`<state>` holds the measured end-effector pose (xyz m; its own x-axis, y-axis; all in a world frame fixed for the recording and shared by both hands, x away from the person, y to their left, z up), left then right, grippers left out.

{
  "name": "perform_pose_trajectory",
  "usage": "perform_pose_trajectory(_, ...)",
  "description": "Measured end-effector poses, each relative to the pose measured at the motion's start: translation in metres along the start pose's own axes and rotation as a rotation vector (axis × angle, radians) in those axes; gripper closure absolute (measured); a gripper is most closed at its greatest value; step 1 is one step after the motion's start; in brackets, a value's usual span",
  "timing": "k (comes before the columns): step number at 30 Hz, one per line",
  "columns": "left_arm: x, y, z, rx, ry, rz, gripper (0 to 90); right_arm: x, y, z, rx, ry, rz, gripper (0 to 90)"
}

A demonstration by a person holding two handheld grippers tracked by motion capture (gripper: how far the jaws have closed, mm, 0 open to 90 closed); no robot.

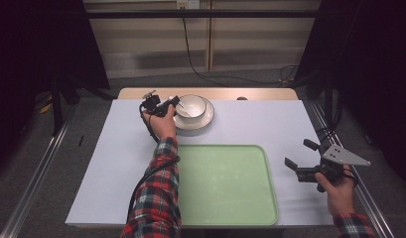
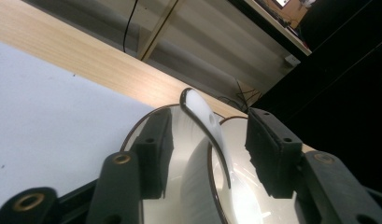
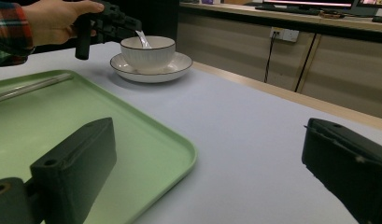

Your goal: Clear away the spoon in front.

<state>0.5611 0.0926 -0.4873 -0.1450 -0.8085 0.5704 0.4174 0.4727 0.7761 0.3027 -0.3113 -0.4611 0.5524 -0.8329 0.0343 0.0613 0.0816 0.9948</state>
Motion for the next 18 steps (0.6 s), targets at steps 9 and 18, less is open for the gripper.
perform_pose_trajectory(9, -0.0020, -0.0011, -0.0083, 0.013, -0.042, 0.057, 66.0, 0.0007, -0.0005, -0.0001, 0.000, 0.005, 0.004, 2.3)
perform_pose_trajectory(18, 0.0029, 0.0026, -0.0102, 0.024, -0.080, 0.095, 78.6, 0.0018, -0.0007, 0.0005, -0.001, 0.002, 0.008, 2.3)
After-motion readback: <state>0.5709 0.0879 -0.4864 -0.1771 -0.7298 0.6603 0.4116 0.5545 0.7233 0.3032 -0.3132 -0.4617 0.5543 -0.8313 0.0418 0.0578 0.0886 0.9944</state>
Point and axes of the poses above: each handheld gripper's, and its own axes: z roughly backward along the jaws, y roughly out of its top, x roughly to its right, the point moved 7 cm from there along -z, roughly forward along the jaws, and after that the axes turned 8 degrees about x, right-handed, at the moved point
